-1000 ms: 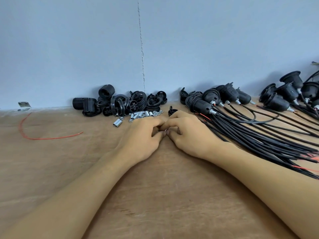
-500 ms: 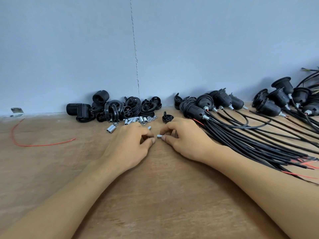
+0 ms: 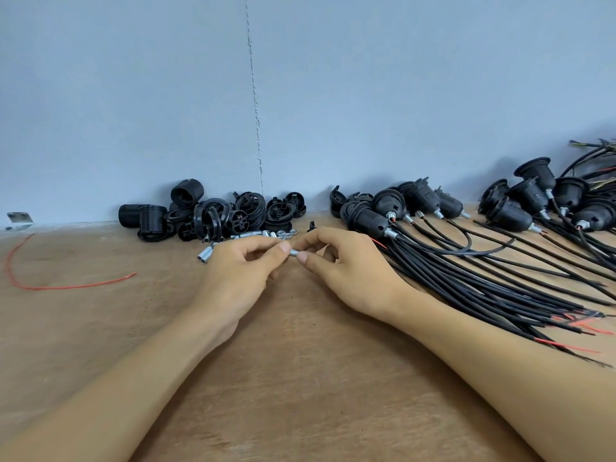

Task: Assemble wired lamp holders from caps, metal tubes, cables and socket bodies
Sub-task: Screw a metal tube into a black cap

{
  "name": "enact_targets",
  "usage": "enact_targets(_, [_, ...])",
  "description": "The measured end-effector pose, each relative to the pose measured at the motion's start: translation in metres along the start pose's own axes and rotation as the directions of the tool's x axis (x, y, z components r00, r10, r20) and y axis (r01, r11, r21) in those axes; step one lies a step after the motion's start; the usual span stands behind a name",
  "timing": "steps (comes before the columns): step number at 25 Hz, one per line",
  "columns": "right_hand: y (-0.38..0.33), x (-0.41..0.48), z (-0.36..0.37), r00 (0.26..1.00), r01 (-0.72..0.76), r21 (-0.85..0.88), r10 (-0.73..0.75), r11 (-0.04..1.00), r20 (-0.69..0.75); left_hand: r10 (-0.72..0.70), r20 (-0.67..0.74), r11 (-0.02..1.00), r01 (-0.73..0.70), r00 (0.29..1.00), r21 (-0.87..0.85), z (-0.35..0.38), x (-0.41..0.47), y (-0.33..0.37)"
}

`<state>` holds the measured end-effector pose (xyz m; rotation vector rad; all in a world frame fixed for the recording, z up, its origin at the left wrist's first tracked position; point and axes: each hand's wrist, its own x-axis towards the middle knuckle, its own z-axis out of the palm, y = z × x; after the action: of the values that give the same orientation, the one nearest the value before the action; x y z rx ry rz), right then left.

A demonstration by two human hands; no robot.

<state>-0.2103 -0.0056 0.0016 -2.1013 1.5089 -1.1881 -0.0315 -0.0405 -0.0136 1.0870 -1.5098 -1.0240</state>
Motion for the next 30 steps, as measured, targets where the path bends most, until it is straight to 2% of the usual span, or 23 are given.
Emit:
enact_targets(4, [-0.0001, 0.0000, -0.0004, 1.000, 0.014, -0.019, -0.015, 1.000, -0.023, -0.030, -0.001, 0.996, 0.030, 1.000, -0.084, 0.0035, -0.0014, 0.0021])
enact_targets(10, [-0.0021, -0.0025, 0.0003, 0.997, 0.031, -0.002, -0.031, 1.000, -0.070, -0.013, 0.036, 0.998, 0.015, 0.999, -0.063, 0.0033, -0.0045, 0.0040])
enact_targets(13, [0.0003, -0.0017, 0.0011, 0.997, -0.008, 0.025, 0.010, 1.000, -0.077, -0.028, 0.046, 0.996, 0.032, 0.999, -0.088, 0.0030, -0.0052, 0.0056])
enact_targets(20, [-0.0021, -0.0007, 0.0008, 0.989, -0.140, 0.258, 0.148, 0.956, -0.011, -0.037, 0.078, 0.993, 0.046, 0.996, -0.112, 0.0014, -0.0088, 0.0079])
enact_targets(25, [-0.0040, -0.0008, -0.0006, 0.985, -0.172, 0.255, 0.172, 0.952, 0.020, -0.045, 0.102, 0.994, 0.054, 0.994, -0.091, 0.0010, -0.0085, 0.0083])
enact_targets(30, [-0.0056, -0.0003, 0.0003, 0.980, -0.199, 0.340, 0.194, 0.919, 0.048, -0.045, 0.084, 0.994, 0.052, 0.995, -0.093, 0.0034, -0.0052, 0.0084])
